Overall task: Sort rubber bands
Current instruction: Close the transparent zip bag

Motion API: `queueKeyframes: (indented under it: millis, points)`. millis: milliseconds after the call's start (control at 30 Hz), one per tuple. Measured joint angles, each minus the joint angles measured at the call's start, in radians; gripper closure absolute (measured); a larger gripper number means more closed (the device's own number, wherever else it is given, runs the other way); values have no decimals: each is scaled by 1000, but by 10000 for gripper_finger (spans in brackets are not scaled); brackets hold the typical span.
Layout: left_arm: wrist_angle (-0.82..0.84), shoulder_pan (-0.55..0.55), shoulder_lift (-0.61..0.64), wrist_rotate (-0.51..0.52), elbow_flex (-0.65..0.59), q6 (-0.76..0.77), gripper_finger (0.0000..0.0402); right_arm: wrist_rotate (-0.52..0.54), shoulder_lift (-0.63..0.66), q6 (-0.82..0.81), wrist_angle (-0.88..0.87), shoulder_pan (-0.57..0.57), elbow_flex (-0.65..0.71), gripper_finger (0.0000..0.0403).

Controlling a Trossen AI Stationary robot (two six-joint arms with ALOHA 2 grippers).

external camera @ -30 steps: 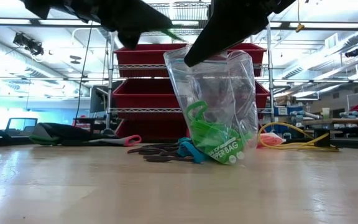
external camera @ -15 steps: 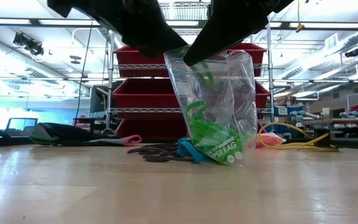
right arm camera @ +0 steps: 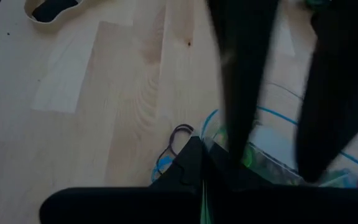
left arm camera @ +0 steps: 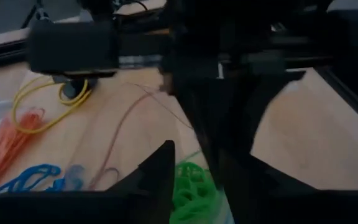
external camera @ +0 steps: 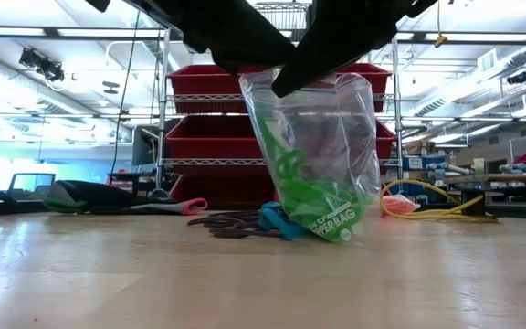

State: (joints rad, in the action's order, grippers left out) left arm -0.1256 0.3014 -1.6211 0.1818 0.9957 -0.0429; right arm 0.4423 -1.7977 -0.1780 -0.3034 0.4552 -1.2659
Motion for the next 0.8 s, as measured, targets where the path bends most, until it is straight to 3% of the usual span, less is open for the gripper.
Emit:
queueKeyframes:
  millis: [233, 500, 633, 800]
  points:
    - [108, 3, 39, 85, 35, 1, 261, -55, 0, 25, -5, 27, -4, 403]
    - [192, 4, 181, 92, 45, -14, 265, -111, 0, 10, -8, 64, -6, 403]
    - [263, -11, 194, 31, 29, -53, 266, -163, 0, -24, -7, 82, -12, 403]
    - [218, -20, 171, -80, -47, -111, 266, -166, 0, -28, -18, 107, -43, 403]
